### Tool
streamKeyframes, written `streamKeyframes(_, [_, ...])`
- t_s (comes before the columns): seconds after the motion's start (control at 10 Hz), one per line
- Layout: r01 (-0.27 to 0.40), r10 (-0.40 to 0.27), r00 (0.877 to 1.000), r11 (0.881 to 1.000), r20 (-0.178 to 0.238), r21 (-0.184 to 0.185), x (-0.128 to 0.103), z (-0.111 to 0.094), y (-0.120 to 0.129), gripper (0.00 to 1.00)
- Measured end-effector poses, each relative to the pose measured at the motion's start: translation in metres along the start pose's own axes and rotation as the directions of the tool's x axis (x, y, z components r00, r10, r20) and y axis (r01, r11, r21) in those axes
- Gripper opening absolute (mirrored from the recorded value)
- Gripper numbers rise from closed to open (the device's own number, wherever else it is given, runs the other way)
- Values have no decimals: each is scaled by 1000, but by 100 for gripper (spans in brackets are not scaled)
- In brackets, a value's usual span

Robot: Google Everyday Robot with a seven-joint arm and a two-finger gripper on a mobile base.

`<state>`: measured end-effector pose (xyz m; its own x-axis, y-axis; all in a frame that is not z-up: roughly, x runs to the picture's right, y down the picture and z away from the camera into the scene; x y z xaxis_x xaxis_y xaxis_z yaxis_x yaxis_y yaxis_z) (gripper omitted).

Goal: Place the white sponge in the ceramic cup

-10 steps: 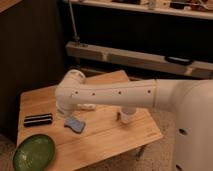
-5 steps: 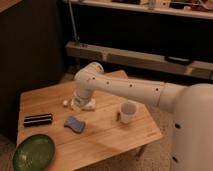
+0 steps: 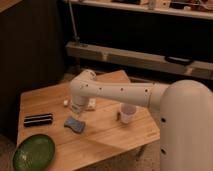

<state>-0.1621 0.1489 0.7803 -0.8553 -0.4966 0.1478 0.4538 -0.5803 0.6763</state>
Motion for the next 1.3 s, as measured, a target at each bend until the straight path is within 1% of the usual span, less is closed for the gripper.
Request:
streamKeyframes(0.1, [26,-25,1000,999,18,-20,5,9,-10,56])
streamKeyframes(0.2, [36,-35,999,999,26,-33,9,12,-12,64])
streamKeyframes(0.3, [44,-42,998,998,38,-51,11,13,-8,74])
streamKeyframes(0.4, [45,-44,999,998,32,-51,15,13,-2,80])
streamKeyframes(0.6, [43,-42,999,999,16,-30,15,13,9,80])
streamKeyframes(0.7, [53,-53,999,999,-3,-9,17,17,12,80])
streamKeyframes(0.8, [72,-72,997,997,-15,4,20,20,12,80])
streamKeyframes(0.9, [102,-101,994,995,-30,21,25,25,10,80])
streamKeyframes(1.1, [148,-146,988,988,-47,50,34,37,1,80])
streamKeyframes(1.3, [170,-168,985,983,-45,65,37,49,-7,80])
